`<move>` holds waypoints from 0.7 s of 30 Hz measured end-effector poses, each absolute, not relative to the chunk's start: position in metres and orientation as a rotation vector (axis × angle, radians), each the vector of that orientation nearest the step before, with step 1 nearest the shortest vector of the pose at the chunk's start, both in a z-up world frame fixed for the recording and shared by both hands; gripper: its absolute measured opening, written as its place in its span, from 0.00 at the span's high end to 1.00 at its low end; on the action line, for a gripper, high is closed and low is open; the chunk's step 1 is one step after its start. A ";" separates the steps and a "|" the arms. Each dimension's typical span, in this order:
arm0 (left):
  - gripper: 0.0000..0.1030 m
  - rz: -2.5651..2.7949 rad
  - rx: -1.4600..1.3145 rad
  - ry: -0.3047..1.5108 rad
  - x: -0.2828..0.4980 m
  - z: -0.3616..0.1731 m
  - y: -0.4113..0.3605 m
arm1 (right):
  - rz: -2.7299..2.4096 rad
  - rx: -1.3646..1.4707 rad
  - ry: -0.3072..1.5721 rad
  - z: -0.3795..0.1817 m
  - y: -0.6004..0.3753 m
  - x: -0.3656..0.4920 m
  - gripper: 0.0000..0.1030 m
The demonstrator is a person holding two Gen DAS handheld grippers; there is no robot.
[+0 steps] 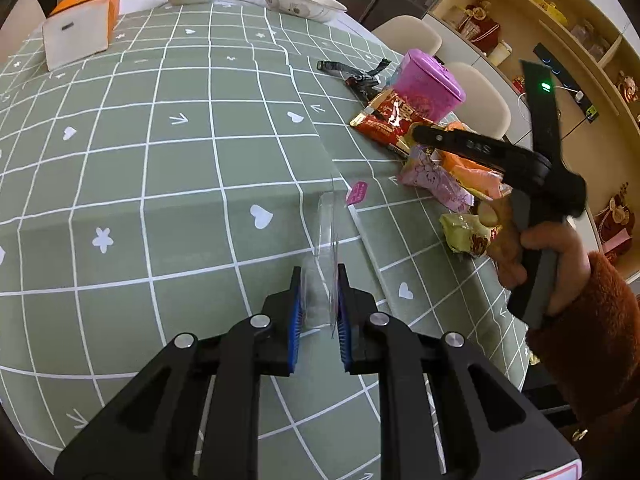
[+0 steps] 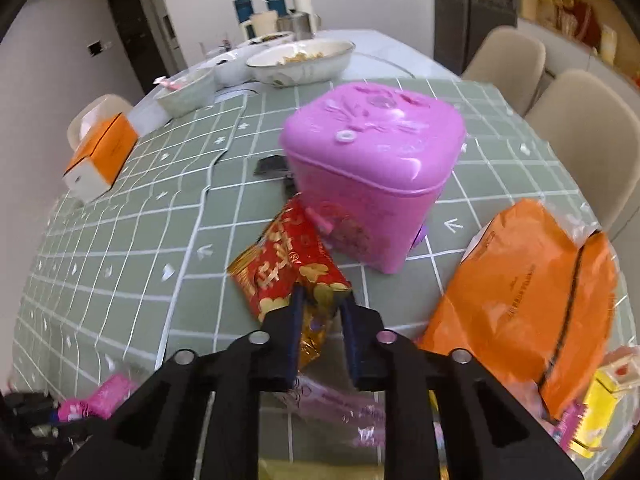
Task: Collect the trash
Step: 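Grasp the clear plastic cup with the left gripper while the right grasps the red-gold snack bag, then grasp the pink candy stick with the left gripper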
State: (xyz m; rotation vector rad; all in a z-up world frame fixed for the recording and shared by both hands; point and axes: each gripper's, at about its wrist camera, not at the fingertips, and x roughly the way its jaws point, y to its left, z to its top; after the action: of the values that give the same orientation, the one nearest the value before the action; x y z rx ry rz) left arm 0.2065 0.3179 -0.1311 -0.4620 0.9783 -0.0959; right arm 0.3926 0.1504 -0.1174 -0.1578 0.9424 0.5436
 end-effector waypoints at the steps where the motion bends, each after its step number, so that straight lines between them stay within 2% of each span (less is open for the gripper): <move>1: 0.87 -0.098 -0.463 0.978 0.207 -0.131 0.318 | 0.547 -0.166 0.933 -0.115 0.150 0.388 0.85; 5: 0.87 -0.105 -0.461 0.977 0.208 -0.129 0.315 | 0.559 -0.142 0.907 -0.095 0.136 0.370 0.87; 7: 0.81 -0.110 -0.462 0.978 0.209 -0.127 0.312 | 0.553 -0.106 0.893 -0.082 0.125 0.362 0.87; 9: 0.68 -0.122 -0.467 0.977 0.208 -0.126 0.312 | 0.544 -0.073 0.877 -0.068 0.113 0.353 0.87; 12: 0.61 -0.133 -0.461 0.968 0.204 -0.123 0.310 | 0.533 -0.059 0.853 -0.053 0.097 0.335 0.87; 21: 0.58 -0.066 -0.409 1.006 0.196 -0.130 0.312 | 0.482 -0.065 0.802 -0.033 0.052 0.284 0.87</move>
State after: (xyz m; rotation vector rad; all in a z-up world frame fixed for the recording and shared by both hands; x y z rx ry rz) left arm 0.1957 0.3117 -0.1299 -0.4093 1.0059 -0.0659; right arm 0.2839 0.0524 -0.0334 -0.0652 0.8019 0.4818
